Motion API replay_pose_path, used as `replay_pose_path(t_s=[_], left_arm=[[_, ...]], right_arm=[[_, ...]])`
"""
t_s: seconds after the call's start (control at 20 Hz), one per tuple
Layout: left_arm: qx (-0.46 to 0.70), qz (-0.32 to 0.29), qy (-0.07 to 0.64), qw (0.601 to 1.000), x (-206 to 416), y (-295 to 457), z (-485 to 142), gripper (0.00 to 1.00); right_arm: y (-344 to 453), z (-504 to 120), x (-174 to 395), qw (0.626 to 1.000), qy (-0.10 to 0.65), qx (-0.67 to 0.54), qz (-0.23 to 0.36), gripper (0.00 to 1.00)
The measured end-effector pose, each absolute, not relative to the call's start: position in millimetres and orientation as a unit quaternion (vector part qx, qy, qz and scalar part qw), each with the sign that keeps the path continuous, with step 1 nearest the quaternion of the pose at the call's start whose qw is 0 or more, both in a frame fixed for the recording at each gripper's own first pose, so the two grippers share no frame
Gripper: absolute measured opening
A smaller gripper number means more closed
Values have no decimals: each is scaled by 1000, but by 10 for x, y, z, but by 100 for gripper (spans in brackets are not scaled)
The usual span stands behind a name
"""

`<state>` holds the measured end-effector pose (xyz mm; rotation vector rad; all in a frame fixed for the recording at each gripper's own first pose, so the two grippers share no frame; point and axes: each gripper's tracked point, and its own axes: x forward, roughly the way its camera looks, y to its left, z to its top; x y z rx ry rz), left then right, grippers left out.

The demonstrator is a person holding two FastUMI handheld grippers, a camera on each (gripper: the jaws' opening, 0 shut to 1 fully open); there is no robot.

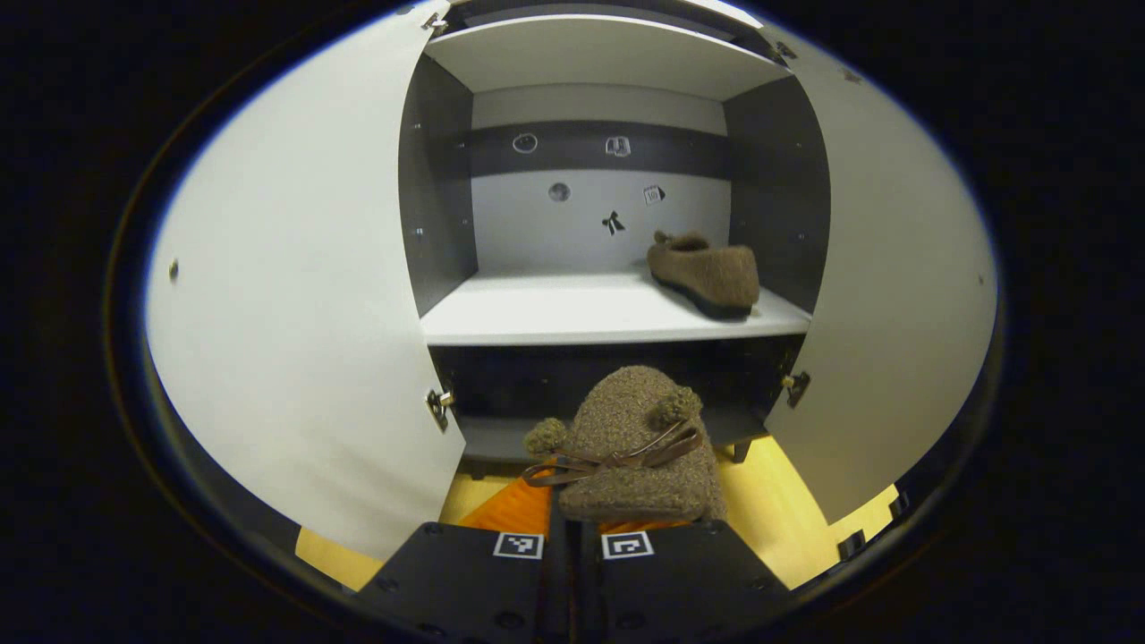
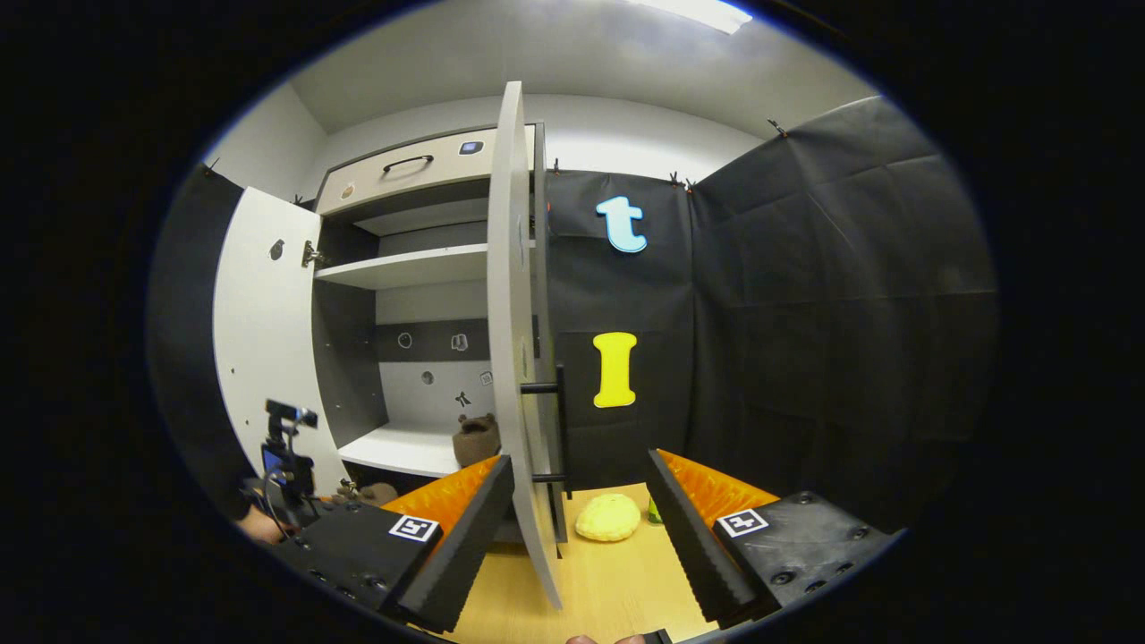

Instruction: Grab one shoe with the right hand and put it into the shoe cabinet, grab the other shoe with the left hand and put it into the shoe cabinet; then close the right door with the right hand and the left door with the left hand.

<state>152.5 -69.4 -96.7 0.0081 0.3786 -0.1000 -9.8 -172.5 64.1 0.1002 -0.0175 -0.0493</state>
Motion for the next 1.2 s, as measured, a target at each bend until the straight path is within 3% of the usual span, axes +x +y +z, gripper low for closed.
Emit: replay_pose_path(t_s=[0.2,0.55,0.9,1.2], left_arm=[[-3,-41,155,987,1989,-708,-259,9],[-3,-23,145,989,3049,-754,287,9],[30,2,172,985,4146,-804,159,10],[43,32,197,979,4664,-671,-159,9]], right_arm=[[-1930,508,-92,998,3,55,-38,98],[-2261,346,-219,997,18,54,-60,97],[-2539,248,-271,994,34,59,-86,97],[-2783,228,-254,991,38,55,-115,97]])
